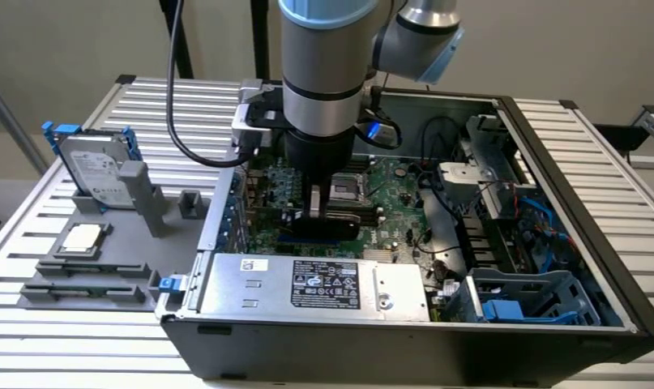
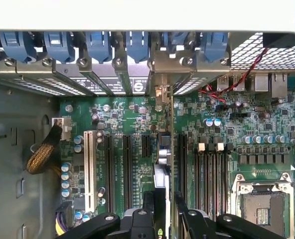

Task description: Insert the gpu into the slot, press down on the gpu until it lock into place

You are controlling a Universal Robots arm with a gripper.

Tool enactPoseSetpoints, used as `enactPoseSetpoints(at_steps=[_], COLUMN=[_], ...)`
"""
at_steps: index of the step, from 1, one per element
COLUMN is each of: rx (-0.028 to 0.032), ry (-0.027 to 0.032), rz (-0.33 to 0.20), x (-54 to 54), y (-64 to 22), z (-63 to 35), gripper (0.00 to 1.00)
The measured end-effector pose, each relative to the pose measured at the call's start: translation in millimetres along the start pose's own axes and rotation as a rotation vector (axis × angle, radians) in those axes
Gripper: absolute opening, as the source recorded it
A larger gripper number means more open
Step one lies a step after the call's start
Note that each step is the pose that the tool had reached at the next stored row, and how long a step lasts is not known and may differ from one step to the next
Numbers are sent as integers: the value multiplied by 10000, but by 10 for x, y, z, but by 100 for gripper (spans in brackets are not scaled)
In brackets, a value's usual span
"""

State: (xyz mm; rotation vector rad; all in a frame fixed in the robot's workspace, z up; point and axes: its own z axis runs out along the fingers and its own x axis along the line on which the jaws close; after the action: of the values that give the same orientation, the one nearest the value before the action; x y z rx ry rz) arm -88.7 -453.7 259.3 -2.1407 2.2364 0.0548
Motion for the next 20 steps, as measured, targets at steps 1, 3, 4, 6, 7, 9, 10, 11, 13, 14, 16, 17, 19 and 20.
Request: enactPoseSetpoints(at_steps=[1, 3, 4, 6, 7, 9, 10, 11, 13, 14, 16, 17, 19, 20], rx=[-7, -29, -43, -116, -142, -164, -171, -178, -191, -199, -214, -227, -271, -307], ry=[1, -6, -20, 3, 2, 5, 6, 7, 7, 11, 20, 19, 14, 13], rz=[1, 0, -1, 5, 7, 9, 10, 10, 10, 11, 10, 11, 14, 14], x=[-2, -3, -6, -6, -6, -6, -6, -6, -5, -3, -1, -1, -2, -2], y=[0, -1, -3, -6, -9, -10, -10, -11, -12, -12, -14, -16, -24, -28], z=[-1, -11, -18, -52, -54, -54, -51, -45, -27, -16, 1, 8, 14, 16], gripper=[26, 26, 26, 26, 26, 26, 26, 26, 26, 26, 26, 26, 26, 26])
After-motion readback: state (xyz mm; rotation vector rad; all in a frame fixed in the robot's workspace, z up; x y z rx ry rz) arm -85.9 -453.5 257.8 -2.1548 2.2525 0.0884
